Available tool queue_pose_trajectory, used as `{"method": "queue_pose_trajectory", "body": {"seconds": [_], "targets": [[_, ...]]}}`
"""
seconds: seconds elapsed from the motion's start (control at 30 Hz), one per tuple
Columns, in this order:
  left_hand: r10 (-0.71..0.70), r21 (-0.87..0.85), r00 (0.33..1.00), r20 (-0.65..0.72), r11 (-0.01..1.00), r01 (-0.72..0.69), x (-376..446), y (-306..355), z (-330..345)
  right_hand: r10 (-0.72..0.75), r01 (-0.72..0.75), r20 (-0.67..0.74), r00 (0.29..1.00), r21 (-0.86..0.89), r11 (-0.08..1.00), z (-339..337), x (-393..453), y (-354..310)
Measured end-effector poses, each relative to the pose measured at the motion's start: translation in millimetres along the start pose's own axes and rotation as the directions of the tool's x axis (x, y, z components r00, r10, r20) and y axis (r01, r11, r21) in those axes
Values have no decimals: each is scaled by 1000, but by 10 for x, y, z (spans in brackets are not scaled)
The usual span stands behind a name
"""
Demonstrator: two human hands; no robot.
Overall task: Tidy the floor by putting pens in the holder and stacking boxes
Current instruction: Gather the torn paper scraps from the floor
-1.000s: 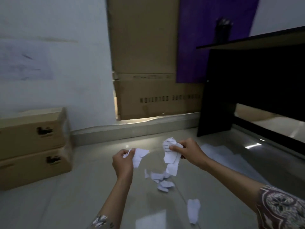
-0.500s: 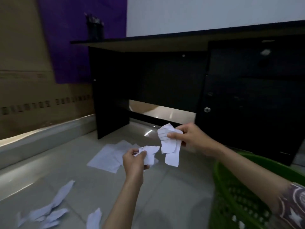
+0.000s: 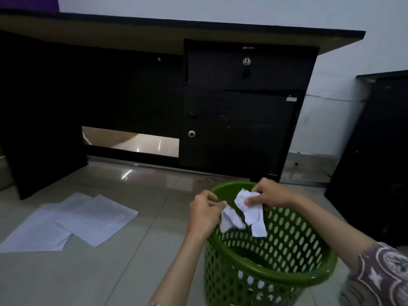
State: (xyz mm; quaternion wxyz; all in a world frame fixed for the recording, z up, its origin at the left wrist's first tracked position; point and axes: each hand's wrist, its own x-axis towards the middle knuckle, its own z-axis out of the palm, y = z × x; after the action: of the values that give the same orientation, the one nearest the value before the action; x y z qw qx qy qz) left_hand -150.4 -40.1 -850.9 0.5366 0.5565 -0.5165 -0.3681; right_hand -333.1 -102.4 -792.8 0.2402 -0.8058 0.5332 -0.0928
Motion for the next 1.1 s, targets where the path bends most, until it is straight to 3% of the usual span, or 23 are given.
{"method": "queue_pose_trajectory", "body": {"seconds": [0.13,0.27,0.43,0.63,0.77,1.0,1.1], "targets": [[90,28,996,-21,996,-90,-23,38,-88,111,-107,70,991,-54,993,4,14,84],[121,34,989,-90,992,-118,-20,38,-379,126,-126,29,992,-10,992,-39,67,-144],[51,31,981,-189,998,-46,5,-101,-778,-30,41,-93,995,121,992,38,167,-664],[-39,106,957,-287,992,72,-128,-324,-1407,-199,251,-175,964,362,898,344,354,-1452],[-141,140,883,-448,964,225,-389,-690,-2007,-295,308,-97,950,430,849,758,483,-2017],[-269,108,671,-691,880,463,-1072,-1357,-2953,-395,287,151,906,467,836,1717,710,-2714],[-325,56,598,-732,847,529,-1410,-1595,-3242,-421,270,245,873,475,837,2153,749,-2944]]}}
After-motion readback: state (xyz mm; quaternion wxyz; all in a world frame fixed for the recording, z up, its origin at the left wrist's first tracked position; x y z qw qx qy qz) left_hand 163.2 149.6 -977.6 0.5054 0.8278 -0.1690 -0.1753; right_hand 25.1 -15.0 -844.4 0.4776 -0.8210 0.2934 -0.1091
